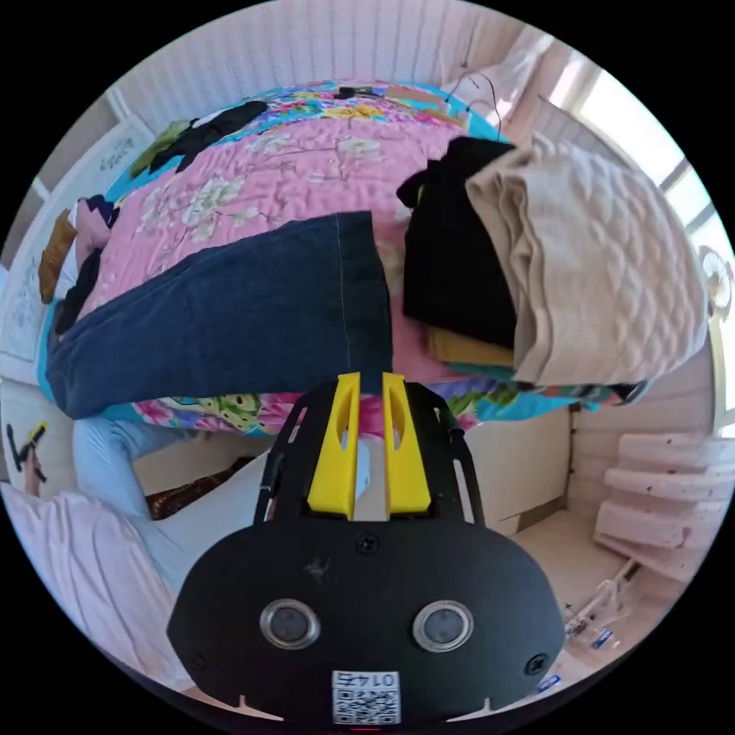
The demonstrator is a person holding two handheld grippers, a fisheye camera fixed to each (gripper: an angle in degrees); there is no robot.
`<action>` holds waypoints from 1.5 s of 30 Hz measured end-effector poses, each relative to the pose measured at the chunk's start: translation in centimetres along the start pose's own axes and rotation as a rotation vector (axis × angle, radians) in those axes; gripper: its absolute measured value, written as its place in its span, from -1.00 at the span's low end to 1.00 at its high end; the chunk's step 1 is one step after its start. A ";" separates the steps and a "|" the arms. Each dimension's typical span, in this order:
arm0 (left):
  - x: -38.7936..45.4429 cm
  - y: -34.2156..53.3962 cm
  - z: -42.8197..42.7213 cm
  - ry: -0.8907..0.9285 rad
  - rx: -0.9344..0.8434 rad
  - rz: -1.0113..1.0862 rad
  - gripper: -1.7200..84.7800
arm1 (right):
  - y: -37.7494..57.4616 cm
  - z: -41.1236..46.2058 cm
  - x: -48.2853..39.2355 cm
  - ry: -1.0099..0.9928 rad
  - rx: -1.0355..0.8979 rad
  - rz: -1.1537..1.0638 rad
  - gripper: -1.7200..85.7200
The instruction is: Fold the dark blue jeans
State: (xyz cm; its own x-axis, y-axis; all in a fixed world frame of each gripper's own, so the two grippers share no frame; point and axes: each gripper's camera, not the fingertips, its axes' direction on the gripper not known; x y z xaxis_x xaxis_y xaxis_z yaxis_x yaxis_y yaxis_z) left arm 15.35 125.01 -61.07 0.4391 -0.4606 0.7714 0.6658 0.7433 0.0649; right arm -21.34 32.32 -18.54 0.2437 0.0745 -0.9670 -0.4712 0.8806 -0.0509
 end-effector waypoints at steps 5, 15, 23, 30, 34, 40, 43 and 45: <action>9.7 -8.7 -2.1 0.019 0.151 0.377 -0.80 | -8.3 -2.7 -15.8 -0.107 0.100 -0.574 -0.82; 21.4 -23.1 5.4 0.215 -0.079 0.612 -0.73 | -19.9 3.4 -39.6 -0.168 -0.178 -1.041 -0.79; 22.9 -25.3 2.7 0.246 -0.066 0.545 -0.92 | -21.3 2.3 -41.5 -0.237 -0.174 -1.017 -0.92; 22.3 -27.7 -0.5 0.244 0.068 0.439 -0.97 | -24.0 -0.8 -40.0 -0.357 -0.110 -0.946 -0.93; 24.9 -28.7 5.2 0.207 -0.055 0.347 -0.92 | -24.5 3.1 -41.6 -0.270 -0.192 -0.885 -0.91; 26.4 -26.9 3.3 0.079 0.025 0.381 -0.90 | -22.2 4.6 -39.3 -0.337 -0.145 -0.700 -0.86; 26.7 -25.4 0.7 0.064 0.077 0.398 -0.92 | -19.4 2.4 -34.4 -0.329 -0.026 -0.576 -0.84; 27.4 -24.2 -1.0 0.114 0.115 0.416 -0.93 | -17.0 1.4 -28.2 -0.316 0.035 -0.414 -0.82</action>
State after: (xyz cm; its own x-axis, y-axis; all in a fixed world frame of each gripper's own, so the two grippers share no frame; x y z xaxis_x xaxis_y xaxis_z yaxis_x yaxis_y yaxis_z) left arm 11.85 93.89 -42.10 0.7236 -0.1569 0.6722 0.3498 0.9229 -0.1612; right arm -19.03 15.91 9.91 0.6497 -0.1505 -0.7451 -0.2537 0.8811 -0.3992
